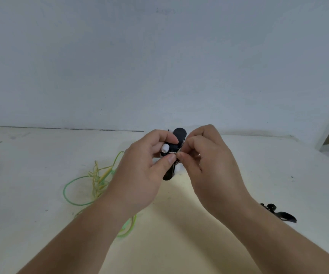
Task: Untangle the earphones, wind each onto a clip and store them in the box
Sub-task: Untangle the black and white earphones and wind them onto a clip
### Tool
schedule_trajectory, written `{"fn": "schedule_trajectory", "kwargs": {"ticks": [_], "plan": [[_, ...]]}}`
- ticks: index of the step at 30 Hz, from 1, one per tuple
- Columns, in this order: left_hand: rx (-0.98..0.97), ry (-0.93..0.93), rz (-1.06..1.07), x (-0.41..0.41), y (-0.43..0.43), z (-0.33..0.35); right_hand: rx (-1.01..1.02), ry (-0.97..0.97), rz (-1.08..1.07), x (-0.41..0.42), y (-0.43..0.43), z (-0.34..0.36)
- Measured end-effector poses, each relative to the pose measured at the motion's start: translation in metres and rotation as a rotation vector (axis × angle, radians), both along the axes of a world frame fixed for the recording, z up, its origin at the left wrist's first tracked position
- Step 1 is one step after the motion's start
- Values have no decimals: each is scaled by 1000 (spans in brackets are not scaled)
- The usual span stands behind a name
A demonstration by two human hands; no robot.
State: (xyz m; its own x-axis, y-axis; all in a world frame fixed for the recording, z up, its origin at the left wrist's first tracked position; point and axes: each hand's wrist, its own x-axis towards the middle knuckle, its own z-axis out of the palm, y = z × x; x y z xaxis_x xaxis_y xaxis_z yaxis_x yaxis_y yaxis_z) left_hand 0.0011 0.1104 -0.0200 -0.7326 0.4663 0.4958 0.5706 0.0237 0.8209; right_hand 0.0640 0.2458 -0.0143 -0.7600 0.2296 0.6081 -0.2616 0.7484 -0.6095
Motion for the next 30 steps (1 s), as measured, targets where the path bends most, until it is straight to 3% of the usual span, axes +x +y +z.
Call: {"fn": "schedule_trajectory", "kwargs": {"ticks": [2, 9, 12, 17, 23, 28, 30], "plan": [[41, -35, -22, 0, 0, -1, 8, 3, 0, -1, -1, -1], [50, -97, -60, 0, 1, -3, -315, -75, 53, -1, 6, 1], [176, -235, -55, 1, 4, -6, -385, -67, 48, -4, 7, -1], [339, -415, -26, 1, 11, -8, -724, -149, 164, -5, 15, 4], [120, -271, 223, 0, 16, -17, -600, -494, 288, -3, 16, 4], [13, -275, -48, 4, 12, -15, -594, -583, 249, -7, 30, 2], [-2, -157, 11, 3, 12, -16, -622, -584, 170, -8, 40, 5]]}}
